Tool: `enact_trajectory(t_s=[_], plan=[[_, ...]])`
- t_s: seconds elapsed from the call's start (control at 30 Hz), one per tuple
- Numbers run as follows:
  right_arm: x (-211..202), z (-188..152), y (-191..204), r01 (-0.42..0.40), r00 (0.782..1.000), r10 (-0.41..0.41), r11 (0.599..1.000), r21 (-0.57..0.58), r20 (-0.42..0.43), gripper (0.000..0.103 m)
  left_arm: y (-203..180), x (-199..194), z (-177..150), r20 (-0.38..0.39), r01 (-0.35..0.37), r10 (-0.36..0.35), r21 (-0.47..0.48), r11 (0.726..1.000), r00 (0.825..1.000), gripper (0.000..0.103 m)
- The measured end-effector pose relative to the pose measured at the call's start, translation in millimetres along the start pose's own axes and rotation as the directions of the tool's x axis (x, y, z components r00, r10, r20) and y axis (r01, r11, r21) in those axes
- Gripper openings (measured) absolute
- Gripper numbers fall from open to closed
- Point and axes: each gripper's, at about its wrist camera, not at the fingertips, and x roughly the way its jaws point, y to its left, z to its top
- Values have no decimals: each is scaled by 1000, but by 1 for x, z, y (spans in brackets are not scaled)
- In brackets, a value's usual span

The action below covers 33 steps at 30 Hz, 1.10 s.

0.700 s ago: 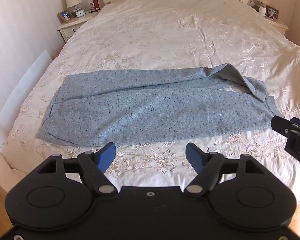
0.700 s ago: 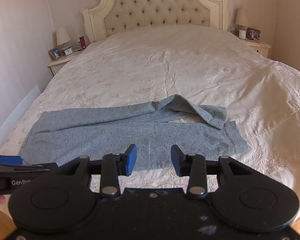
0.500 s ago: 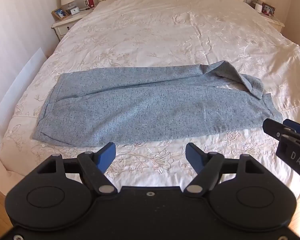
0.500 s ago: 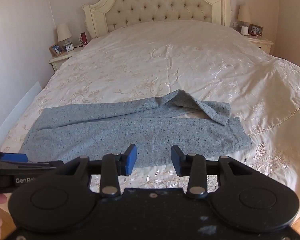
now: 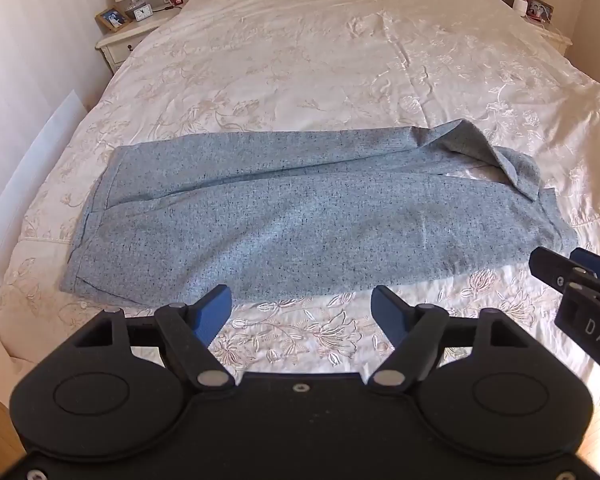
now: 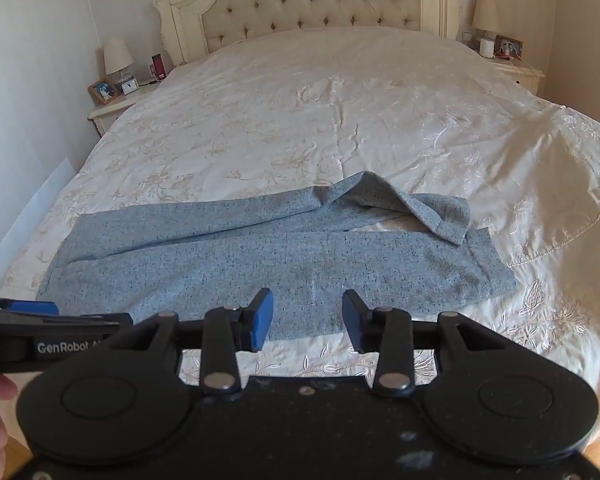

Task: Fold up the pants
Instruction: 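Move both tools toward the grey speckled trousers on the bed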

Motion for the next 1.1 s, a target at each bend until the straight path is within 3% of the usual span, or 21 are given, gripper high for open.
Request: enact_trajectory(t_s=[1.1], plan=[[10,14,13,0,1000,0,1000,-2,-24,41,7,19,11,-42,13,-12,9,1000,999,78]])
